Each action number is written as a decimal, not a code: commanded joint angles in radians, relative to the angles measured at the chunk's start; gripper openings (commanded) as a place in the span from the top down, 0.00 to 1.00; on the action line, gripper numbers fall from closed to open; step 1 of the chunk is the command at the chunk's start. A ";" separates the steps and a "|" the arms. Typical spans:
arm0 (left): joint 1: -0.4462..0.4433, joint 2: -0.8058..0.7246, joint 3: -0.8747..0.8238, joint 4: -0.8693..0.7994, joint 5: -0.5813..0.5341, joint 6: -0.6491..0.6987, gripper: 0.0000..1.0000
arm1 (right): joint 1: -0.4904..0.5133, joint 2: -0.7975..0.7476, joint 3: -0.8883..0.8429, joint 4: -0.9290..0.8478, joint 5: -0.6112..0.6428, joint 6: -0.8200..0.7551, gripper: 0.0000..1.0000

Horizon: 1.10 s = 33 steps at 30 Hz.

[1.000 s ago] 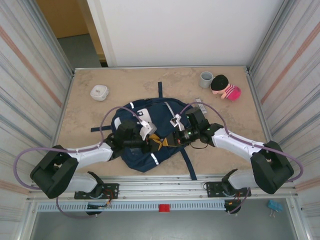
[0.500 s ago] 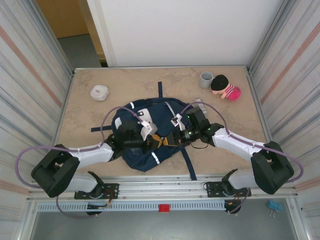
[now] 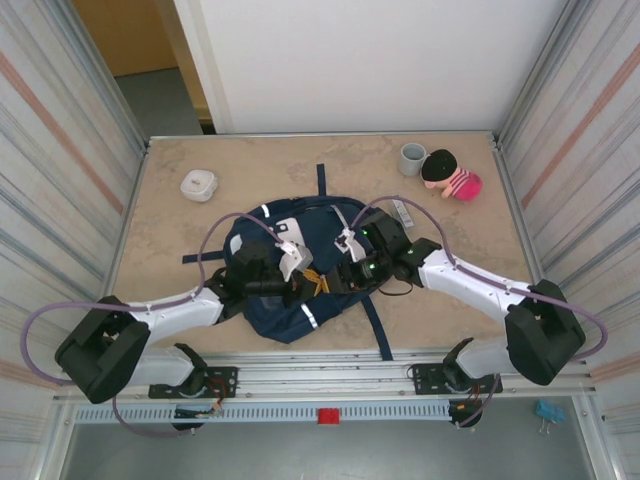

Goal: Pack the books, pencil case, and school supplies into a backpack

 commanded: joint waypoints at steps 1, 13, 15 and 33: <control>-0.018 -0.050 0.041 0.053 0.092 -0.005 0.94 | 0.030 0.005 0.065 -0.135 0.169 -0.112 0.62; -0.018 -0.021 0.095 -0.048 0.101 -0.237 1.00 | 0.218 -0.308 -0.005 -0.142 0.583 -0.430 0.51; -0.018 -0.023 0.105 -0.075 0.109 -0.248 1.00 | 0.280 -0.358 -0.061 -0.067 0.663 -0.529 0.51; -0.018 -0.053 0.130 -0.133 0.127 -0.235 1.00 | 0.419 -0.259 -0.227 0.367 0.941 -0.862 0.52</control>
